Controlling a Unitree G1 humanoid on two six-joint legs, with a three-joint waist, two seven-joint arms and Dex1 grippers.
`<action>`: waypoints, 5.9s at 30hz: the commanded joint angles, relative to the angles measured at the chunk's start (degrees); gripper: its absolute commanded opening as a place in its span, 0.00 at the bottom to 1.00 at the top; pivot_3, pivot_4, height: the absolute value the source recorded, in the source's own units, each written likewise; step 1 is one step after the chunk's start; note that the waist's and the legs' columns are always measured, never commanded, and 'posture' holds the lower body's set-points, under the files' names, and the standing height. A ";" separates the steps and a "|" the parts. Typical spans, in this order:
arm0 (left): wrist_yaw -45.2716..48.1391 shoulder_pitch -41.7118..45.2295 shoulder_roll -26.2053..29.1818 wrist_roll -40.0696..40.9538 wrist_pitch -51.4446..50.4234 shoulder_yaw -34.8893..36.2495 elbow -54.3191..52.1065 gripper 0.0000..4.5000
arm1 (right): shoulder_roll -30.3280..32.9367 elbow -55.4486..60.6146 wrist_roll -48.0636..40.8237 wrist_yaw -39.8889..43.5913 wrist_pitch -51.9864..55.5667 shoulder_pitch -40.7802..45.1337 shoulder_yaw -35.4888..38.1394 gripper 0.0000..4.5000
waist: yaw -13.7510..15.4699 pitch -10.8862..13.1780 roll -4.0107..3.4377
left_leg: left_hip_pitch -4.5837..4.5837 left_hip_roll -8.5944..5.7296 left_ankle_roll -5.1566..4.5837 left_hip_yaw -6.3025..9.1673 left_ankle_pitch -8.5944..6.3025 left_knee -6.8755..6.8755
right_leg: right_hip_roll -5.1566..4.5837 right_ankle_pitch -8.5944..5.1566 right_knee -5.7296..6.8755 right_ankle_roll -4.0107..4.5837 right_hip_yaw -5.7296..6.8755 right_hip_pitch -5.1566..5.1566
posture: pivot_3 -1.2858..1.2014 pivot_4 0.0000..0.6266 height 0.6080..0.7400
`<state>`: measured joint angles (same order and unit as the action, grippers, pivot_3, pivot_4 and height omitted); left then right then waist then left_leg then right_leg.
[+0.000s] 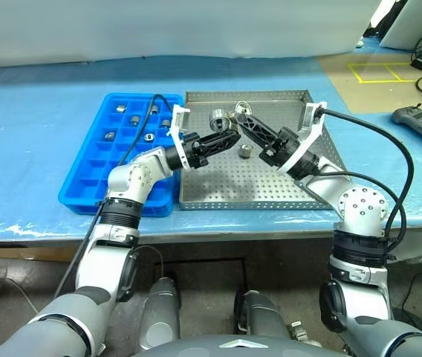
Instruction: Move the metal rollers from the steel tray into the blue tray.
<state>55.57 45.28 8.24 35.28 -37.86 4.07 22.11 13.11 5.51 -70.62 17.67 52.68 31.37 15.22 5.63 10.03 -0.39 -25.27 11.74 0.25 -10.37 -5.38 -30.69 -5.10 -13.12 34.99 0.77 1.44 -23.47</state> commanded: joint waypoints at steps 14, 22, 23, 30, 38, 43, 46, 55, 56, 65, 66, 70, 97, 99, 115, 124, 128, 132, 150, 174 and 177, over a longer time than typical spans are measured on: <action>-0.74 -2.90 5.32 0.62 -1.34 1.26 -6.76 0.30 | 0.05 -10.17 16.91 2.06 -9.62 3.64 -3.59 0.39 | 0.08 0.00 0.00 | -0.04 0.00 0.00 0.02 0.00 0.00 | 0.01 0.00 -0.02 0.00 0.05 0.00 | 0.51 0.24 1.00; -1.79 -6.68 8.97 -13.26 11.01 -8.18 -4.59 0.30 | 0.90 -12.60 25.53 4.93 -10.74 -0.87 -6.85 0.39 | 0.47 0.00 0.00 | 0.01 0.01 0.00 0.14 -0.01 0.00 | 0.00 0.01 -0.13 -0.02 0.07 0.14 | 0.51 0.24 1.00; -1.30 -7.18 8.87 -13.43 11.15 -8.71 -4.70 0.30 | 0.94 -12.76 25.98 5.04 -10.92 -1.35 -6.37 0.39 | 0.54 0.00 0.00 | 0.02 0.00 -0.02 0.15 -0.02 0.00 | -0.02 0.01 -0.16 -0.03 0.07 0.17 | 0.51 0.24 1.00; -0.52 -5.84 8.13 -12.30 11.49 -7.03 -3.93 0.30 | 1.78 -13.22 28.56 5.16 -11.14 -3.95 -4.56 0.39 | 0.40 0.00 0.00 | 0.07 0.02 0.00 0.11 0.00 -0.01 | -0.01 0.05 -0.05 -0.07 0.06 0.16 | 0.51 0.24 1.00; 1.16 -5.71 8.15 -11.59 9.48 -7.65 -4.88 0.30 | 8.95 -9.15 32.98 9.47 -11.20 -9.65 -4.94 0.39 | 0.54 0.00 0.00 | 0.04 -0.02 -0.11 0.06 -0.07 -0.04 | -0.04 0.04 -0.14 -0.06 0.04 0.20 | 0.49 0.24 1.00; 1.47 -5.07 7.94 -11.78 9.19 -7.69 -4.39 0.30 | 12.37 -10.30 35.49 11.08 -11.74 -11.40 -5.08 0.39 | 0.33 -0.01 0.02 | 0.13 0.00 -0.18 0.03 -0.11 -0.13 | -0.04 0.04 -0.15 -0.06 0.03 0.31 | 0.48 0.24 1.00; 1.82 -4.86 7.78 -11.82 9.05 -7.82 -4.29 0.30 | 12.88 -10.50 41.45 9.89 -15.33 -11.67 -8.31 0.39 | 0.17 -0.02 0.02 | 0.17 0.03 -0.20 0.03 -0.13 -0.15 | -0.01 0.04 -0.09 -0.06 0.04 0.32 | 0.48 0.24 1.00; 2.05 -5.13 7.17 -11.87 8.85 -8.01 -4.51 0.30 | 13.29 -9.93 46.31 12.55 -15.91 -11.91 -12.08 0.68 | -0.10 -0.05 0.08 | 0.26 0.03 -0.40 0.04 -0.25 -0.30 | -0.03 0.04 -0.10 -0.06 0.03 0.51 | 0.48 0.24 1.00; 2.09 -5.23 7.18 -11.87 8.82 -8.02 -4.60 0.30 | 13.27 -9.53 45.72 13.20 -15.11 -12.04 -11.88 0.75 | -0.06 -0.05 0.08 | 0.26 0.02 -0.42 0.04 -0.26 -0.30 | -0.03 0.04 -0.10 -0.06 0.03 0.51 | 0.48 0.24 1.00; 1.97 -5.65 7.02 -11.83 8.64 -8.01 -4.88 0.30 | 13.38 -5.83 42.84 16.73 -13.67 -12.61 -8.65 0.75 | 0.11 -0.05 0.08 | 0.19 0.02 -0.61 0.04 -0.38 -0.30 | -0.03 0.03 -0.19 -0.04 0.04 0.51 | 0.48 0.24 1.00; 1.93 -5.68 6.96 -11.84 8.64 -8.03 -4.91 0.30 | 13.92 -5.19 43.14 17.25 -14.21 -12.51 -8.60 0.75 | 0.10 -0.05 0.08 | 0.19 0.02 -0.62 0.05 -0.39 -0.31 | -0.03 0.03 -0.19 -0.04 0.04 0.50 | 0.48 0.24 1.00; 1.90 -5.61 6.89 -11.75 8.39 -8.00 -5.09 0.30 | 18.88 0.93 39.13 23.74 -13.49 -10.22 -6.18 0.75 | 0.03 0.00 0.00 | 0.17 0.02 -0.63 0.05 -0.39 -0.36 | -0.04 0.03 -0.18 -0.04 0.01 0.47 | 0.48 0.24 1.00; 2.97 -4.65 6.86 -11.32 7.62 -8.03 -4.79 0.30 | 10.79 3.89 34.38 27.07 -11.59 3.09 -16.98 0.75 | -0.13 0.00 -0.09 | 0.08 0.05 -0.66 0.06 -0.41 -0.51 | -0.09 0.03 0.06 -0.02 -0.05 0.27 | 0.48 0.24 1.00; 4.06 -4.76 7.15 -10.53 6.05 -8.35 -5.68 0.30 | 10.07 2.91 35.82 27.44 -12.49 2.78 -18.33 0.75 | -0.17 0.00 -0.09 | 0.08 0.05 -0.65 0.07 -0.40 -0.50 | -0.06 0.03 0.06 -0.02 -0.05 0.25 | 0.48 0.24 1.00; 9.59 -3.58 7.53 -11.47 6.74 -10.13 -3.12 0.30 | 5.36 -1.93 38.96 27.80 -15.16 4.31 -19.81 0.66 | -0.20 0.00 -0.09 | 0.06 0.04 -0.66 0.06 -0.41 -0.49 | -0.07 0.03 0.06 -0.02 -0.06 0.25 | 0.48 0.24 1.00; 9.37 -3.86 7.32 -11.75 7.71 -9.86 -2.35 0.30 | 5.67 -1.05 37.64 28.58 -14.53 3.76 -18.59 0.30 | -0.19 0.00 -0.09 | 0.07 0.05 -0.66 0.06 -0.41 -0.50 | -0.07 0.03 0.06 -0.02 -0.06 0.25 | 0.48 0.24 1.00; 9.23 -3.94 7.31 -11.78 7.82 -9.76 -2.37 0.30 | 5.26 -2.60 37.66 26.88 -14.00 4.22 -17.30 0.30 | -0.19 0.00 -0.09 | 0.07 0.04 -0.66 0.06 -0.41 -0.49 | -0.08 0.03 0.06 -0.02 -0.06 0.25 | 0.48 0.24 1.00; 9.02 -3.99 7.31 -11.78 7.91 -9.70 -2.36 0.30 | 4.86 -4.75 37.10 24.44 -13.37 4.81 -14.61 0.30 | -0.19 0.00 -0.09 | 0.07 0.05 -0.65 0.06 -0.41 -0.49 | -0.07 0.03 0.06 -0.02 -0.06 0.25 | 0.48 0.24 1.00; 7.05 -4.30 6.22 -12.25 9.03 -9.33 -2.15 0.30 | 10.84 -18.43 43.66 17.31 -16.57 7.89 -11.14 0.30 | -0.09 0.01 -0.09 | 0.04 0.01 -0.37 -0.13 -0.23 -0.35 | 0.06 0.01 0.08 0.00 0.02 0.18 | 0.49 0.24 1.00; 6.99 -4.55 6.95 -11.86 8.75 -9.12 -2.80 0.30 | 12.20 -18.49 52.44 27.68 -20.75 -1.71 -22.18 0.30 | -0.10 0.01 -0.08 | 0.12 0.02 -0.69 -0.08 -0.42 -0.55 | -0.14 0.02 0.04 0.00 -0.05 0.36 | 0.48 0.24 1.00; 7.42 -5.16 7.66 -11.77 8.27 -9.26 -3.67 0.30 | 11.64 -20.92 53.12 27.47 -22.32 -1.31 -21.41 0.52 | -0.14 0.00 -0.07 | 0.14 0.03 -0.68 -0.08 -0.42 -0.53 | -0.13 0.02 0.02 0.00 -0.04 0.39 | 0.48 0.24 1.00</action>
<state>62.30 39.96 15.56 22.57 -29.52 -5.68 21.04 25.01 -13.92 -18.20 45.17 31.12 30.43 -6.74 5.50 10.03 -0.46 -25.12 11.78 -0.43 -10.44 -5.80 -31.22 -5.22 -13.11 35.00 0.77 1.40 -23.08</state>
